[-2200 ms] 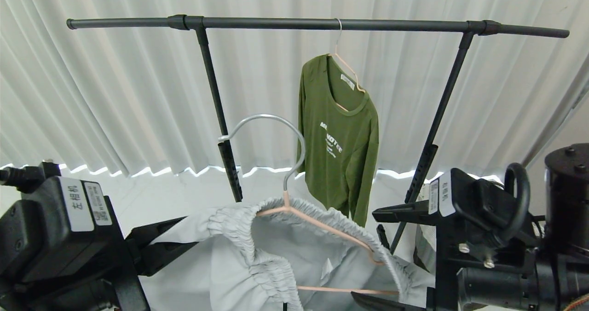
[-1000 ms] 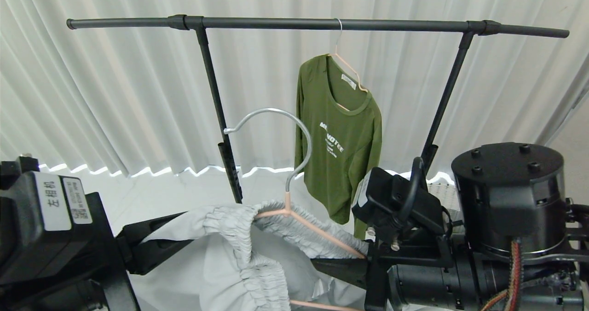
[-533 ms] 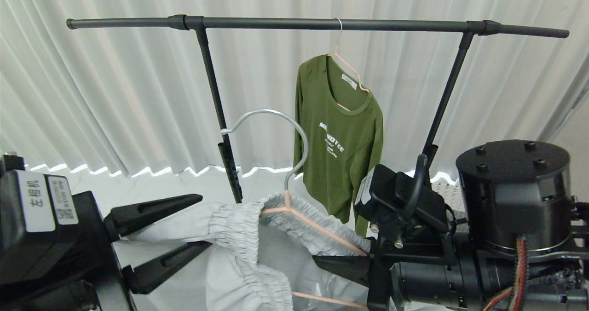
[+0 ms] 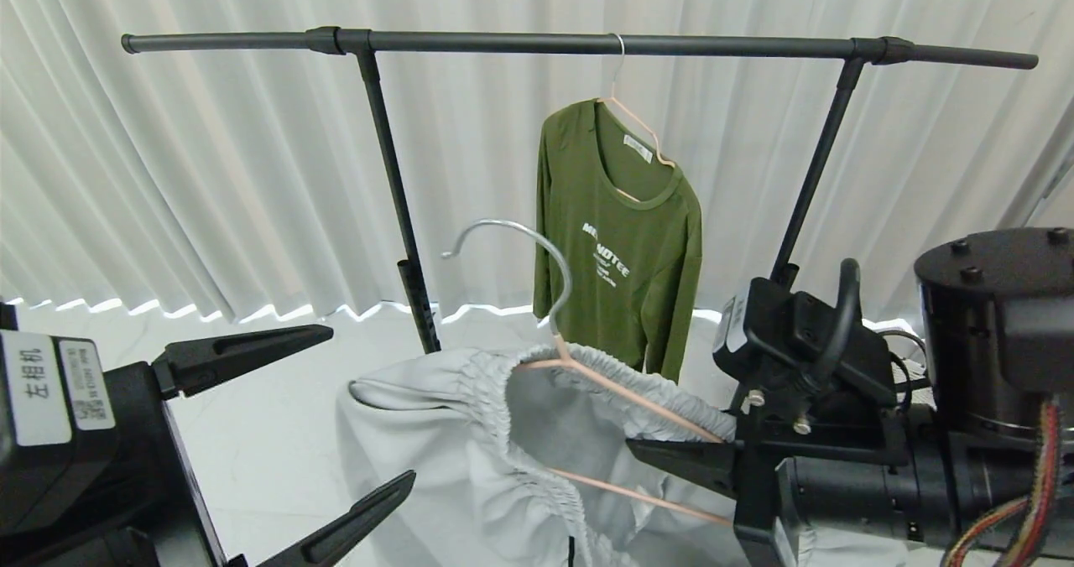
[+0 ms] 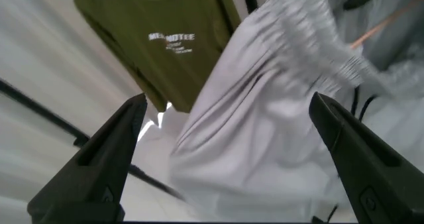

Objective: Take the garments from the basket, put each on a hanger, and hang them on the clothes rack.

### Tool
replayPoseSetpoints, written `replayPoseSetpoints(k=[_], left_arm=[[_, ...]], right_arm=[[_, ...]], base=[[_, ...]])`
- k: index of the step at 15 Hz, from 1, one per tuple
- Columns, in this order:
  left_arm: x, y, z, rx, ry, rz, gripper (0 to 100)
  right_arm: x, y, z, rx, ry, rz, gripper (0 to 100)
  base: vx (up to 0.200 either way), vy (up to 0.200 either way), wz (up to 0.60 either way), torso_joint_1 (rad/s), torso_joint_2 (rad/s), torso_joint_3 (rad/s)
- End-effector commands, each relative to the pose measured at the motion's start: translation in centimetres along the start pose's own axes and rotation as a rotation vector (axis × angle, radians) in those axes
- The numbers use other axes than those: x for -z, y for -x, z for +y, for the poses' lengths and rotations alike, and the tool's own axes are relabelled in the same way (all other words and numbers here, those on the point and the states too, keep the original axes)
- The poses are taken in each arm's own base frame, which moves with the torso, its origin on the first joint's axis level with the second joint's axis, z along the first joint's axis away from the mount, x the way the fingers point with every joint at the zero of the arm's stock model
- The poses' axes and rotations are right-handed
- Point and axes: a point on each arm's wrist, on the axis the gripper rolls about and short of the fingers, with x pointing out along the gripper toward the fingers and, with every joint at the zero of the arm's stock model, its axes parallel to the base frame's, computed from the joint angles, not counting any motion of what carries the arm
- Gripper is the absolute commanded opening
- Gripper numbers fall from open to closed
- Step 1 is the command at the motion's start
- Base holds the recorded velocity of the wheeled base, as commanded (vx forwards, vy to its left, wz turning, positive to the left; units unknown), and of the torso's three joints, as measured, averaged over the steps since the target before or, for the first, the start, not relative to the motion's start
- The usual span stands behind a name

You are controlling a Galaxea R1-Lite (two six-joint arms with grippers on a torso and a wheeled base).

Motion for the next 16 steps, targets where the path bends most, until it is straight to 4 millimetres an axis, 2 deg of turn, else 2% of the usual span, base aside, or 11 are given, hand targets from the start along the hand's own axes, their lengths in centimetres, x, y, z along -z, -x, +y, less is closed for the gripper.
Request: replayPoseSetpoints(k=[1,2,5,8,11,16], left_arm=[[0.6,0.7,0.1,-0.037,0.004,0.013,100],[1.3,1.0,0.1,-0.059,0.010,0.040,100],[6.2,1.7,-0.7,-0.119,0.073,0.256,100],[8.9,1.3,-1.7,-0.066,0.127,0.385,100],[9.4,-0.1,-1.3,-0.007,0.206,0.415,100],[9.3,-1.5,0.3,-0.054,0.265,0.444,100]], right_arm=[[0.0,2.4,-1.4,0.069,0.011,-0.022,0],[0.0,3.2,-1.8,0.092,0.011,-0.023,0],[0.0,5.4,-2.0,0.109,0.027,-0.031,0],[-0.2,6.5,-1.7,0.071,0.036,-0.070,0],[-0.5,7.3,-1.4,0.013,0.046,-0.113,0],[-1.1,7.9,-1.3,-0.021,0.061,-0.175,0]], base=[[0.000,0.000,0.00,0.000,0.00,0.000],[0.000,0.000,0.00,0.000,0.00,0.000],[0.000,0.000,0.00,0.000,0.00,0.000],[0.000,0.000,0.00,0.000,0.00,0.000],[0.000,0.000,0.00,0.000,0.00,0.000],[0.000,0.000,0.00,0.000,0.00,0.000]])
